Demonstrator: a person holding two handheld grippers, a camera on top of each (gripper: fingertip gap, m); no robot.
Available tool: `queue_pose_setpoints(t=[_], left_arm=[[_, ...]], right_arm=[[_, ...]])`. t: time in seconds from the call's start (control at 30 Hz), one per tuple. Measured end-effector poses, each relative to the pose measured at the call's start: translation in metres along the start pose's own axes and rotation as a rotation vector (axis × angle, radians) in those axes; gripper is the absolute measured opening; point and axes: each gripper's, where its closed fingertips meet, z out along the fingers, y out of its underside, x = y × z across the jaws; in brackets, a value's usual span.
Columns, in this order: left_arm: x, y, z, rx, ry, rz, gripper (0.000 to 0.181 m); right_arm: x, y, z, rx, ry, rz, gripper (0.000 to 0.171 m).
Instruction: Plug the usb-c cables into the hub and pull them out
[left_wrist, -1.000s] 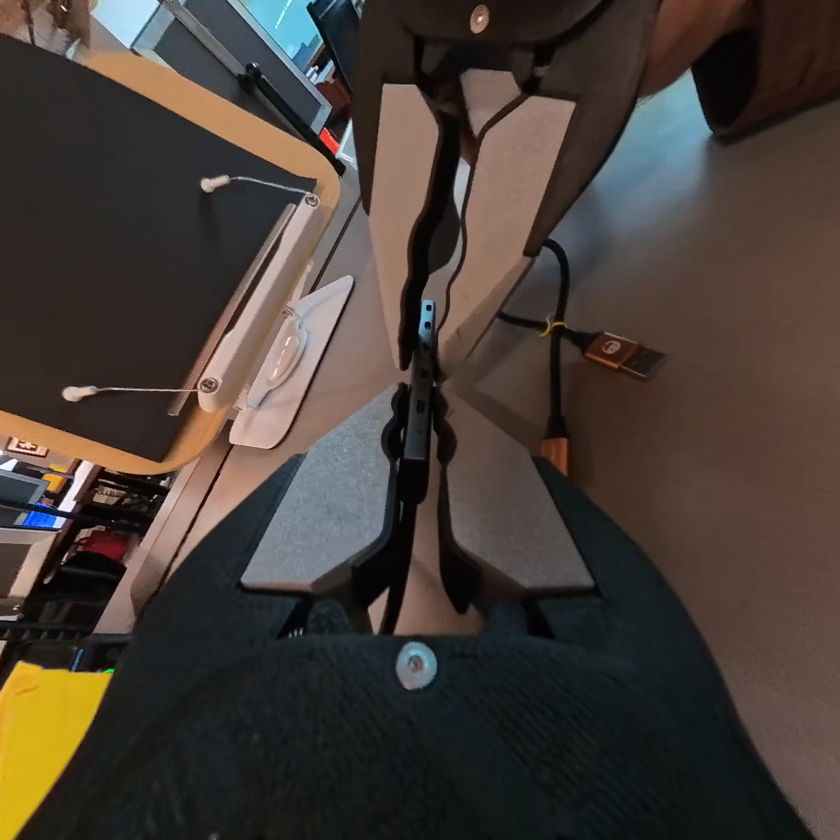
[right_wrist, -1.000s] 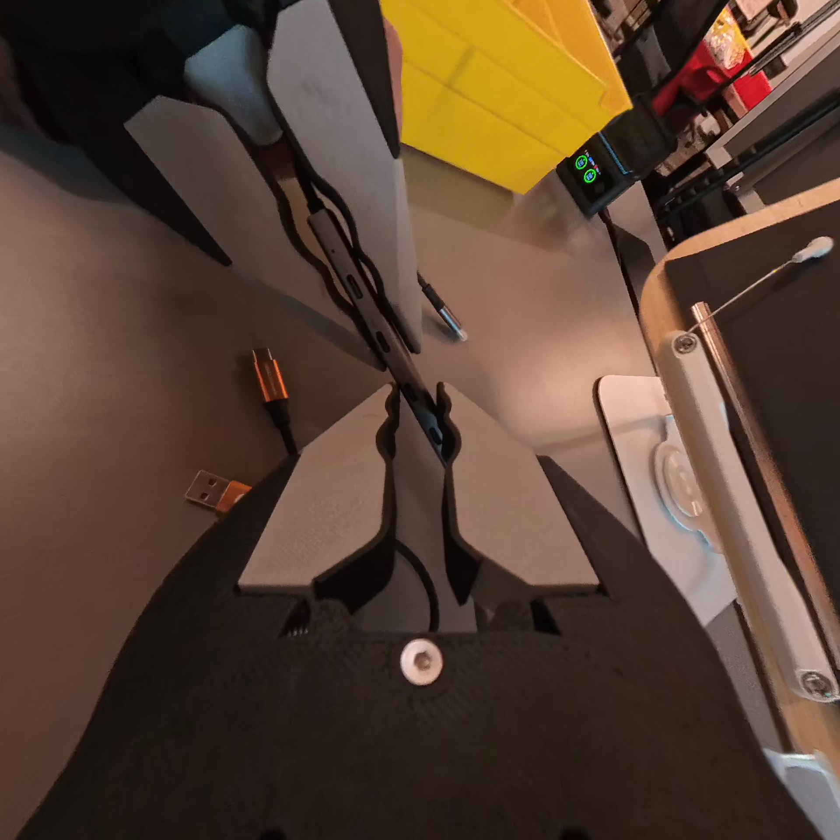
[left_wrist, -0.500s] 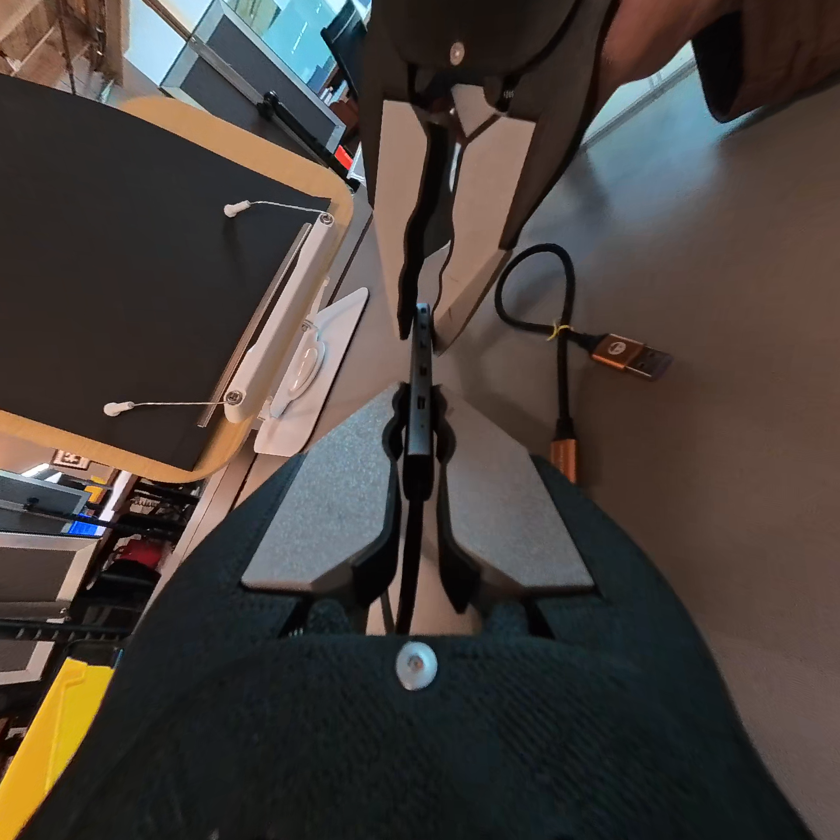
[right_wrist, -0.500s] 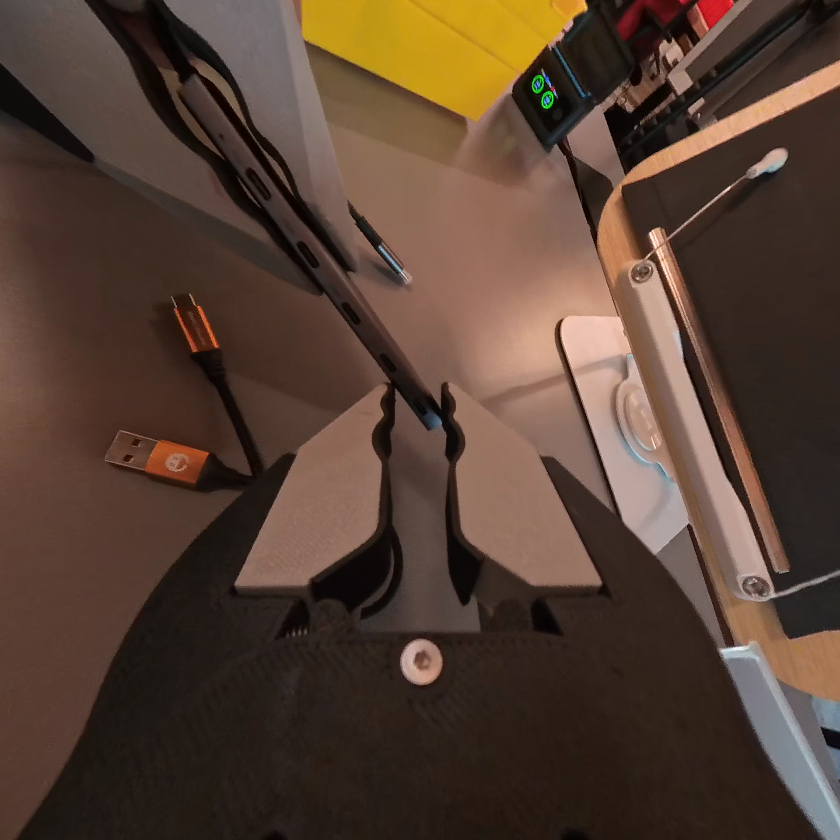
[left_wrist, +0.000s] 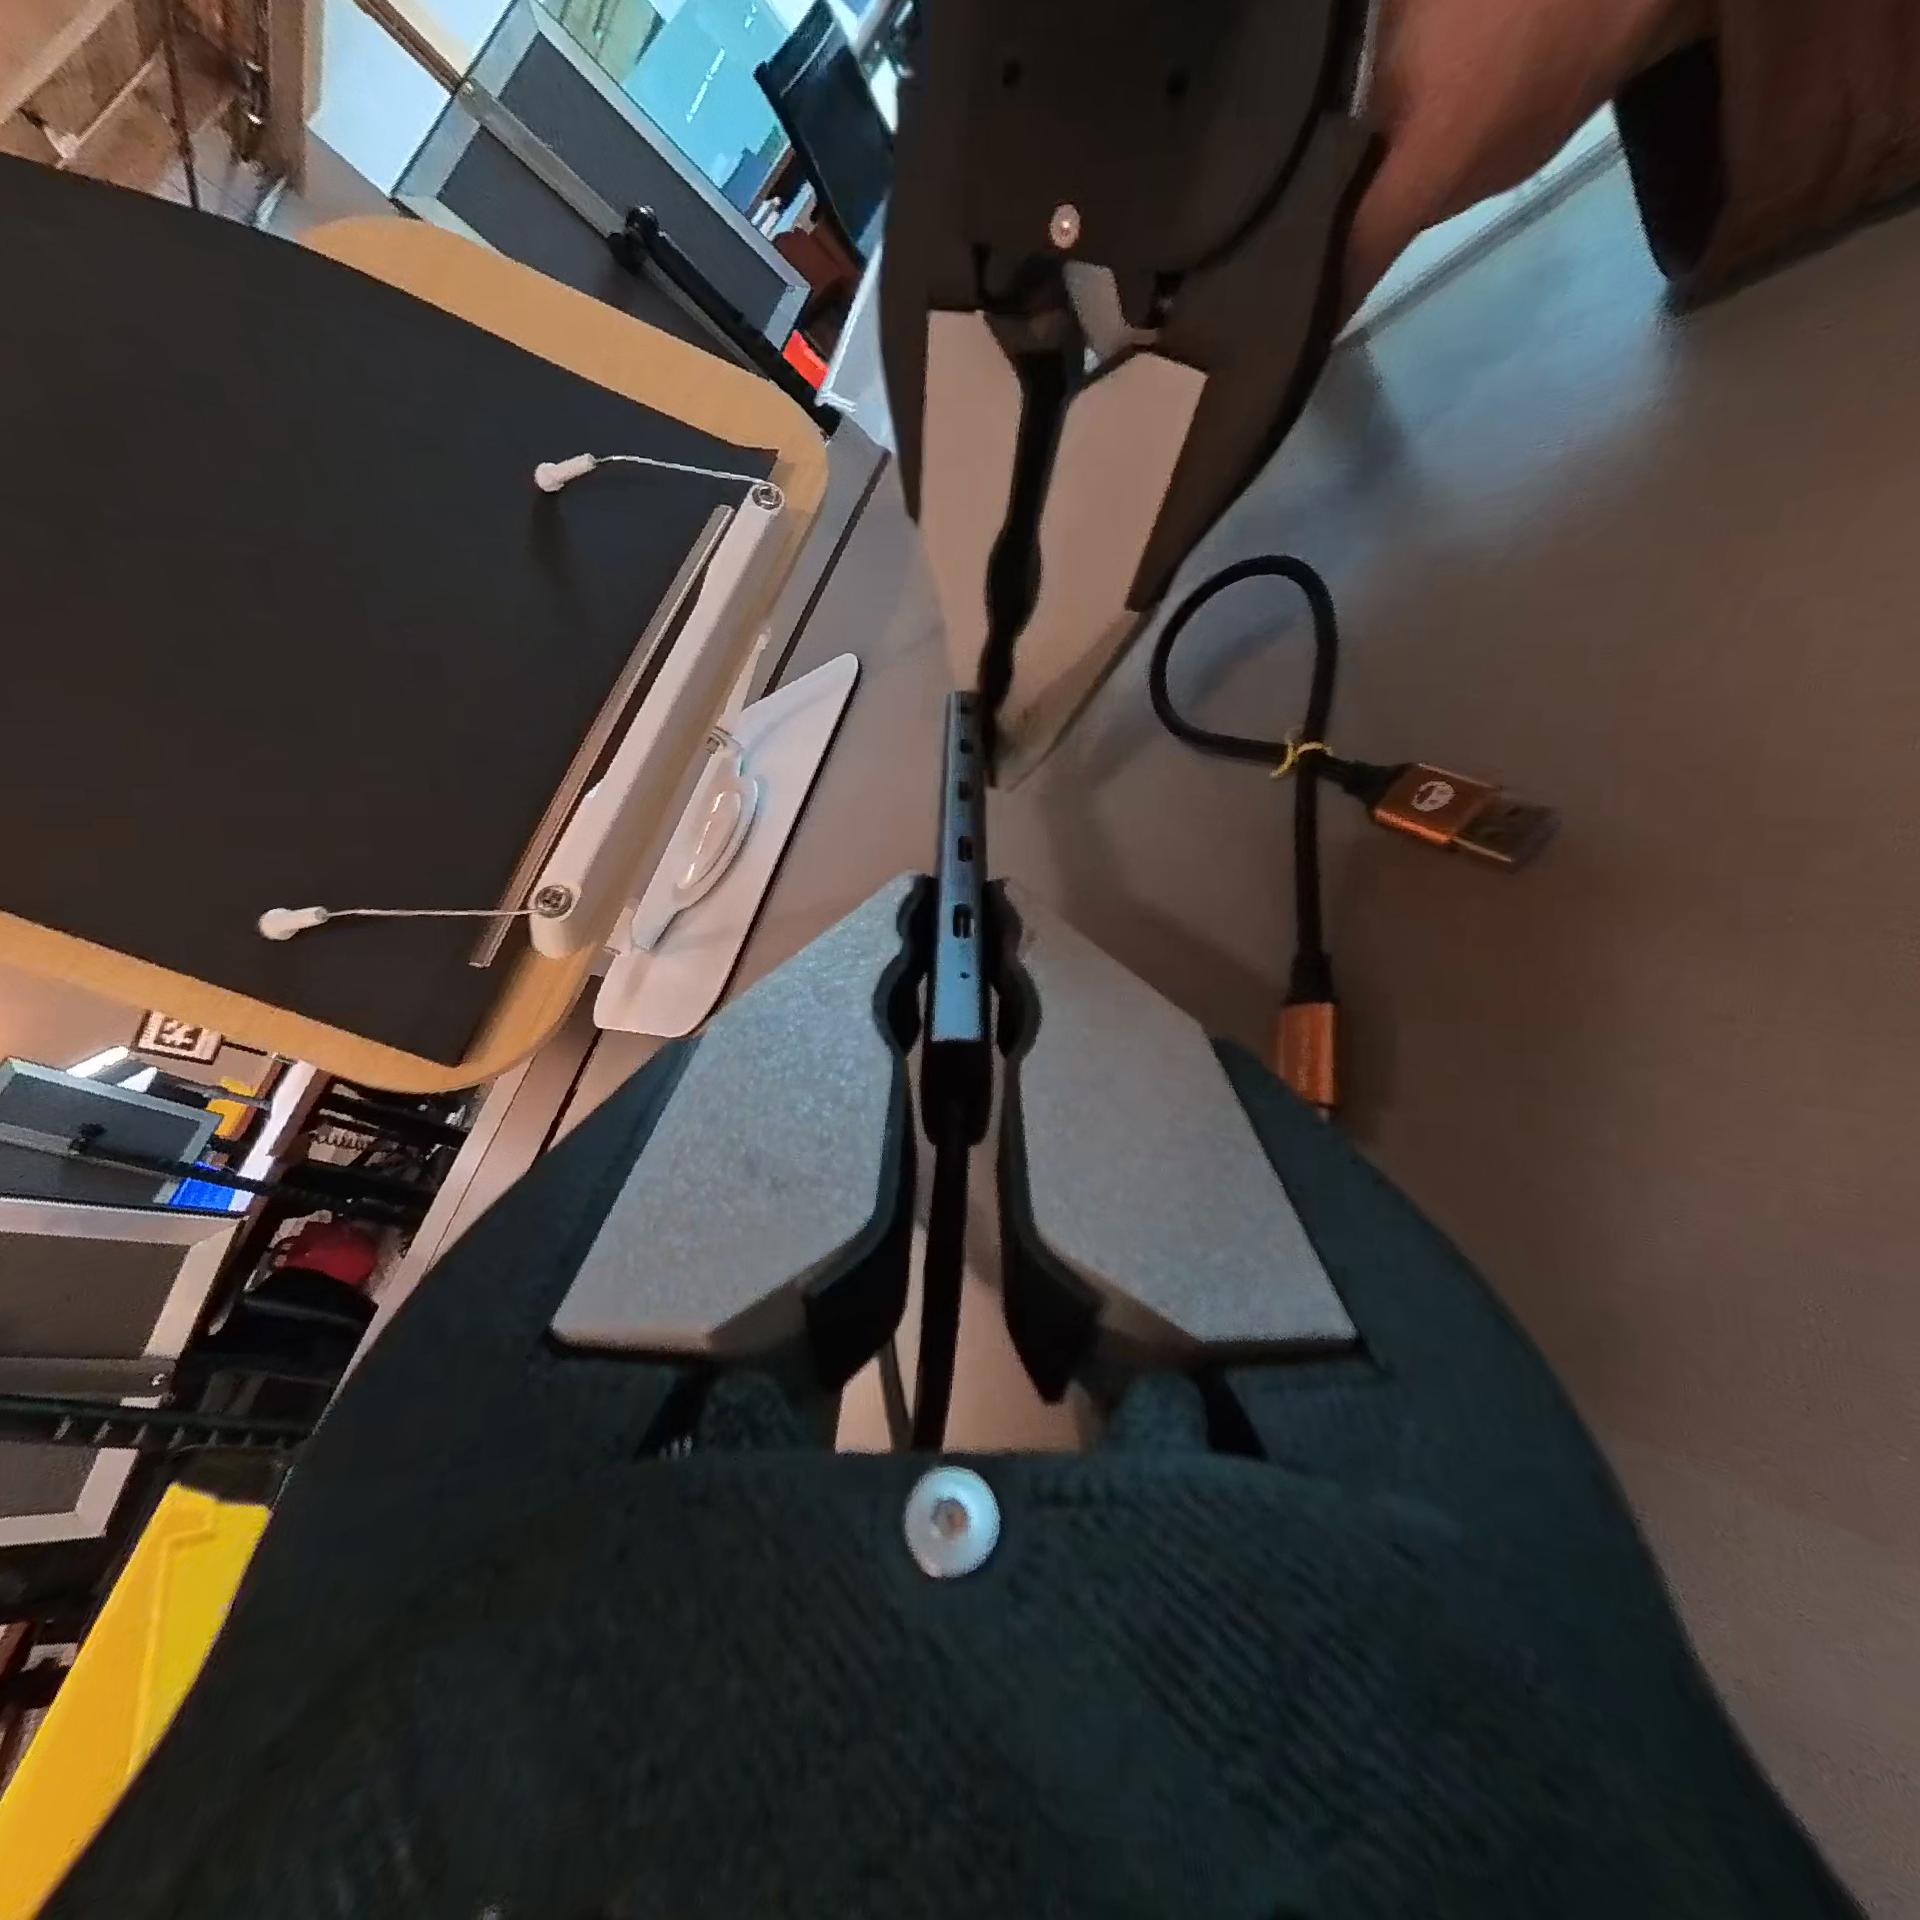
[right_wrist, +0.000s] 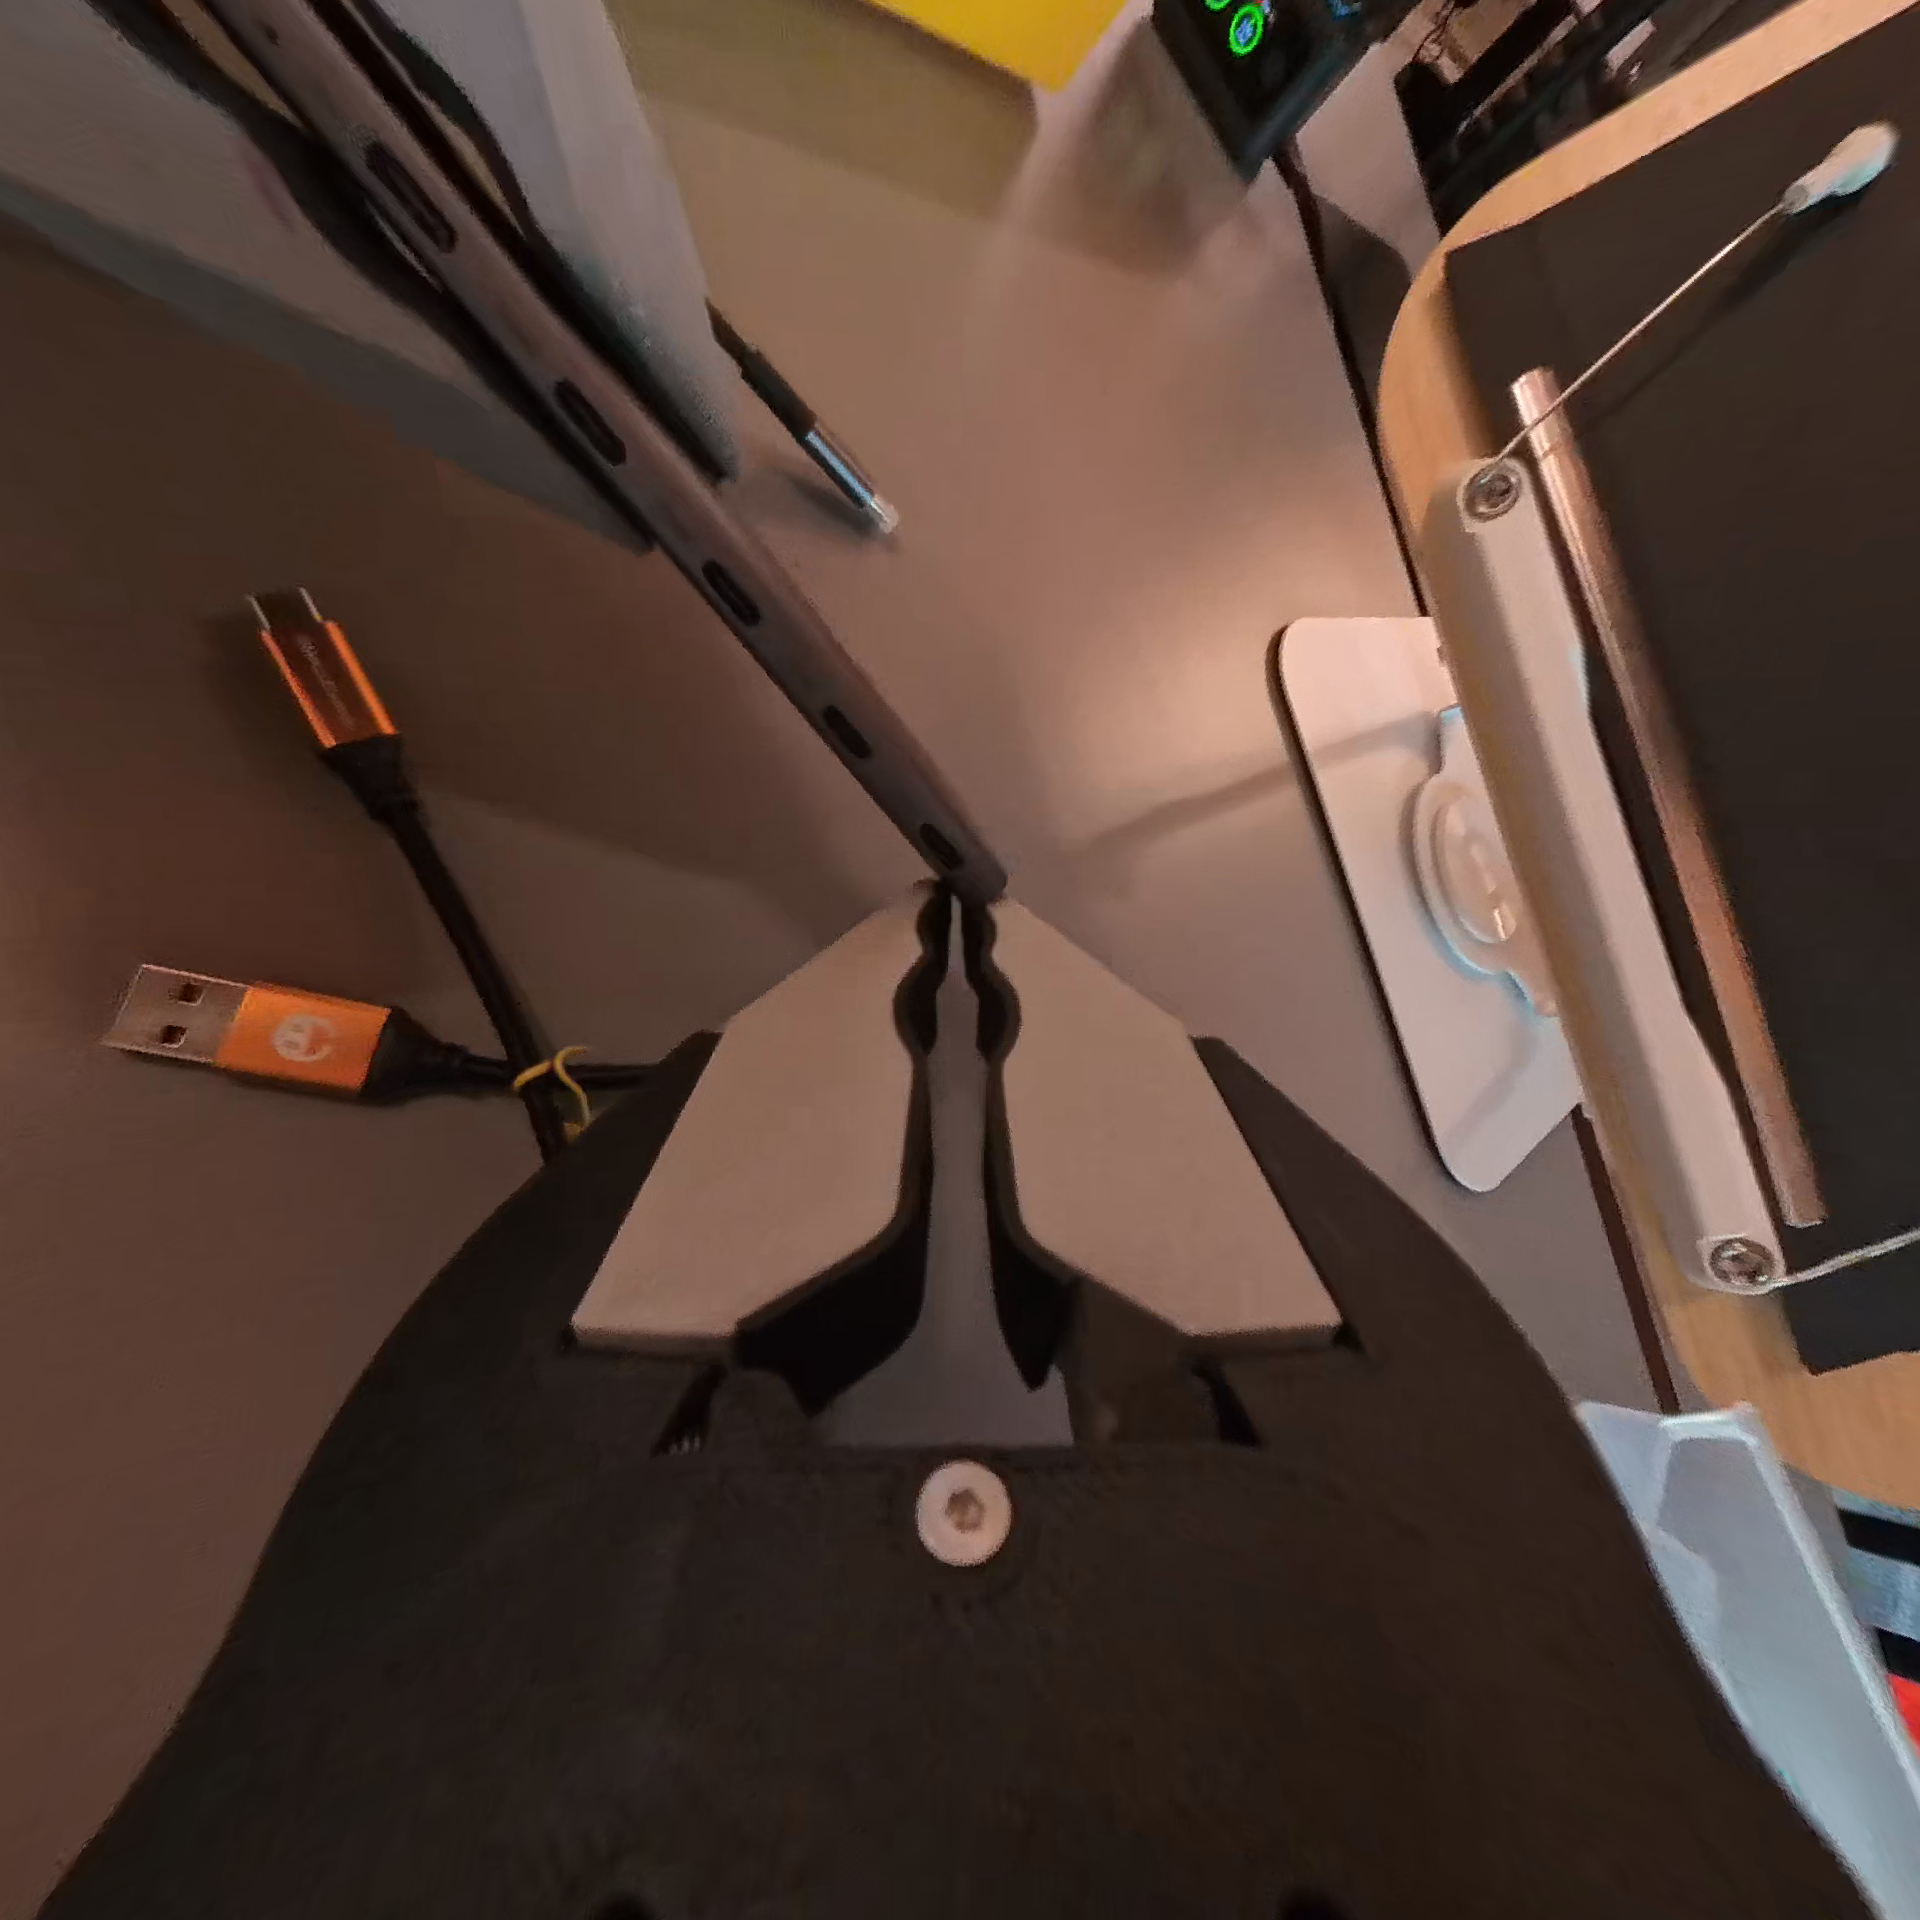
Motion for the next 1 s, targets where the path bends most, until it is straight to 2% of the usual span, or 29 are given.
queue_pose_setpoints(t=[0.03,0.17,0.33,0.5,0.77,1.0], left_arm=[[0.0,-0.001,0.0,0.002,-0.004,0.005,0.007],[0.001,0.001,0.001,-0.004,0.005,-0.003,0.007],[0.008,0.004,0.004,-0.011,0.031,0.01,0.007],[0.011,0.019,0.009,-0.076,0.071,-0.05,0.008],[0.01,0.008,0.005,-0.032,0.041,0.026,0.007],[0.008,0.001,0.003,0.014,0.035,0.003,0.007]], right_arm=[[0.001,-0.001,-0.001,0.002,0.007,-0.001,0.0],[-0.003,-0.001,0.002,-0.008,-0.007,-0.005,0.007],[-0.004,0.004,0.004,-0.035,-0.002,-0.029,0.006],[-0.007,-0.007,-0.002,0.027,-0.025,-0.009,0.005],[-0.013,-0.006,0.001,0.018,-0.05,-0.021,0.005],[-0.011,-0.01,-0.006,0.056,-0.045,-0.01,0.005]])
